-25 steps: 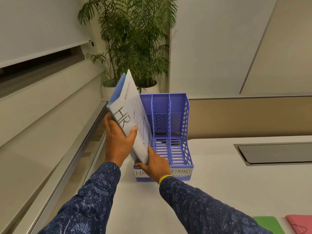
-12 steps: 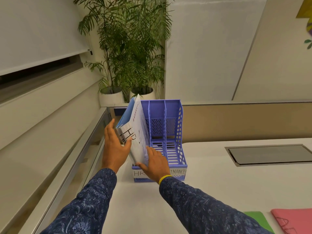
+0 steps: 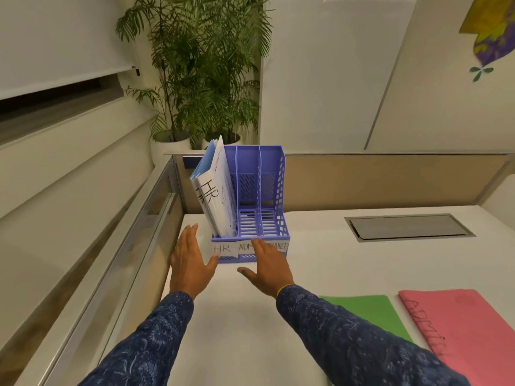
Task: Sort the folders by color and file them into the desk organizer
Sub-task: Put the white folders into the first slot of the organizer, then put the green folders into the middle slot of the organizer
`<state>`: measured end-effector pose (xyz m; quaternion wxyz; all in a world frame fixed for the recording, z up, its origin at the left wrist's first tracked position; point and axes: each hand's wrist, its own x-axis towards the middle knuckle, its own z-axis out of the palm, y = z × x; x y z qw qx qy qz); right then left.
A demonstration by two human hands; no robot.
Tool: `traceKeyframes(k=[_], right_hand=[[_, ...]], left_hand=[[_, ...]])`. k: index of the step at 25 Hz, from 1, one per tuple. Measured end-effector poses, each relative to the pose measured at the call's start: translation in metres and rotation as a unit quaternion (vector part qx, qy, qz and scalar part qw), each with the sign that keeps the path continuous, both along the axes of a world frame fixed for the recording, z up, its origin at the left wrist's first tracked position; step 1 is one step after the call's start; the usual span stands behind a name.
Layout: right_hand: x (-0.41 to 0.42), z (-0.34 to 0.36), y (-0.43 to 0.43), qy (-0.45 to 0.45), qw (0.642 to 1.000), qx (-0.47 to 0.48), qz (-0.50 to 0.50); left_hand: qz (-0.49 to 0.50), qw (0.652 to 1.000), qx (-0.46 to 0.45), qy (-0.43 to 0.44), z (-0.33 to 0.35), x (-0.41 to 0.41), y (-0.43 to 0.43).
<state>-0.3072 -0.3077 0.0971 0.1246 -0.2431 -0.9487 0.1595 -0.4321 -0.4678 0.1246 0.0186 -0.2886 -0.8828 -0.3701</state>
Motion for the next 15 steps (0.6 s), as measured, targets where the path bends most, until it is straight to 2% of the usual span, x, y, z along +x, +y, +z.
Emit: traceKeyframes(k=[8, 15], right_hand=[[0.097, -0.027, -0.035, -0.103, 0.994, 0.047, -0.014], [0.194, -0.062, -0.057, -0.137, 0.989, 0.022, -0.054]], left_hand=[[-0.088, 0.984, -0.156, 0.016, -0.061, 0.065, -0.036], [-0.154, 0.951, -0.266, 0.036, -0.113, 0.126, -0.058]])
